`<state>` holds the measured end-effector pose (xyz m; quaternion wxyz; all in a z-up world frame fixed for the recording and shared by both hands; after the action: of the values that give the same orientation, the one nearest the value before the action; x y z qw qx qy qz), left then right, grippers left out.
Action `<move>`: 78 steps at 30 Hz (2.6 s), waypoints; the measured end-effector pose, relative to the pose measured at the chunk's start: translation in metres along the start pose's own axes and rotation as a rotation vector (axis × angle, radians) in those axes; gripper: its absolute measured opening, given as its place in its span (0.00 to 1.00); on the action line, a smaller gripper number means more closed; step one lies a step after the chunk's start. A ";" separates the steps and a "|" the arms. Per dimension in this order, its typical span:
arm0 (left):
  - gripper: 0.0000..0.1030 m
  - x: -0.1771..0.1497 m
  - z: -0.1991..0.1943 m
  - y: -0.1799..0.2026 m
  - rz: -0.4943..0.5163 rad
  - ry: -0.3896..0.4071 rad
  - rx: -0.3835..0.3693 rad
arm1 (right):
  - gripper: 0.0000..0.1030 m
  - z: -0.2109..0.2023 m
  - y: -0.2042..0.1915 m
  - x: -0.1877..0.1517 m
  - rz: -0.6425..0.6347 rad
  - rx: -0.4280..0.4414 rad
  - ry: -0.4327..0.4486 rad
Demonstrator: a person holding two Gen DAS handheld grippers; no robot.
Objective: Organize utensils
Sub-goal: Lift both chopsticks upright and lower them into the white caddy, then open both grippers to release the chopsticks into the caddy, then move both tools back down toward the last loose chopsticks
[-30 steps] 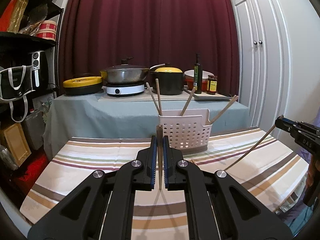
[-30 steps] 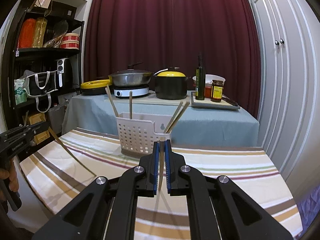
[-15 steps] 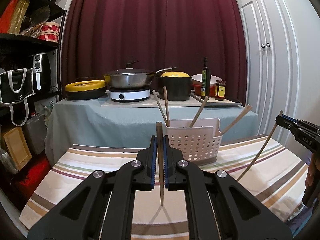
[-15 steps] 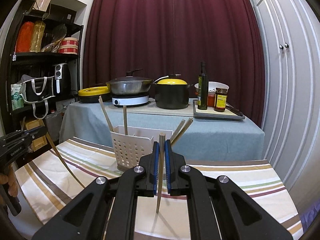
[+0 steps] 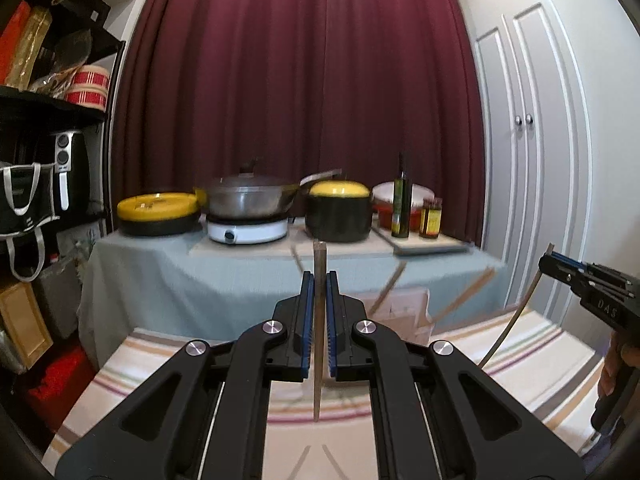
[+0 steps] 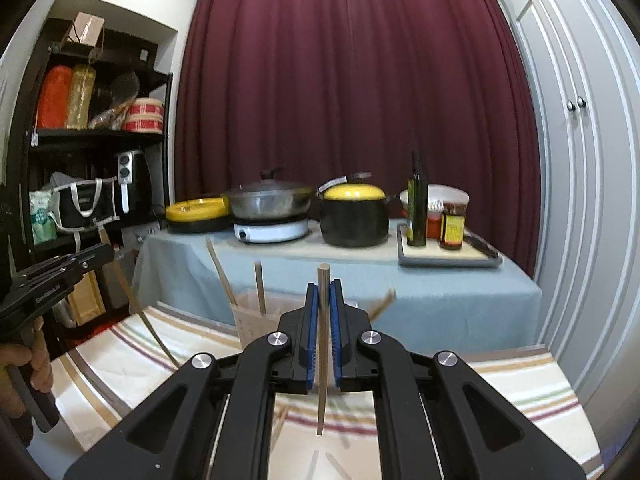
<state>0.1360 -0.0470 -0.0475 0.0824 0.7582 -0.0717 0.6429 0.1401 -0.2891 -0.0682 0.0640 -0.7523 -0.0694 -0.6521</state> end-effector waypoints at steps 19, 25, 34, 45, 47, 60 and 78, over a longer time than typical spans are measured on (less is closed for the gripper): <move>0.06 0.100 0.068 0.016 -0.015 0.182 -0.064 | 0.06 0.055 0.017 0.088 -0.012 0.002 0.191; 0.06 0.079 0.103 0.019 -0.013 0.109 -0.079 | 0.06 0.083 0.019 0.070 -0.008 0.002 0.150; 0.06 0.038 0.135 0.022 -0.003 0.020 -0.092 | 0.06 0.117 0.023 0.030 0.015 0.005 0.056; 0.06 0.030 0.141 0.020 0.006 0.015 -0.088 | 0.06 0.107 0.021 0.064 0.023 0.028 0.126; 0.06 0.028 0.142 0.020 0.004 0.011 -0.090 | 0.06 0.108 0.021 0.071 0.019 0.025 0.147; 0.06 0.016 0.151 0.019 -0.004 -0.033 -0.097 | 0.07 0.148 0.021 0.050 0.011 0.012 0.104; 0.38 0.019 0.112 0.014 -0.021 -0.024 -0.090 | 0.25 0.096 0.014 0.036 0.003 -0.009 0.074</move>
<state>0.2441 -0.0853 -0.0460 0.1221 0.7620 -0.0938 0.6290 0.2412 -0.2839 -0.0466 0.0640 -0.7279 -0.0628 -0.6798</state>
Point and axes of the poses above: each gripper's, at about its wrist camera, not at the fingertips, and z roughly the way its jaws point, y to its right, x to its top, the point moved 9 cm from there along z, roughly the way its jaws point, and after that the axes turned 1 degree about -z, right-handed, at the moved point
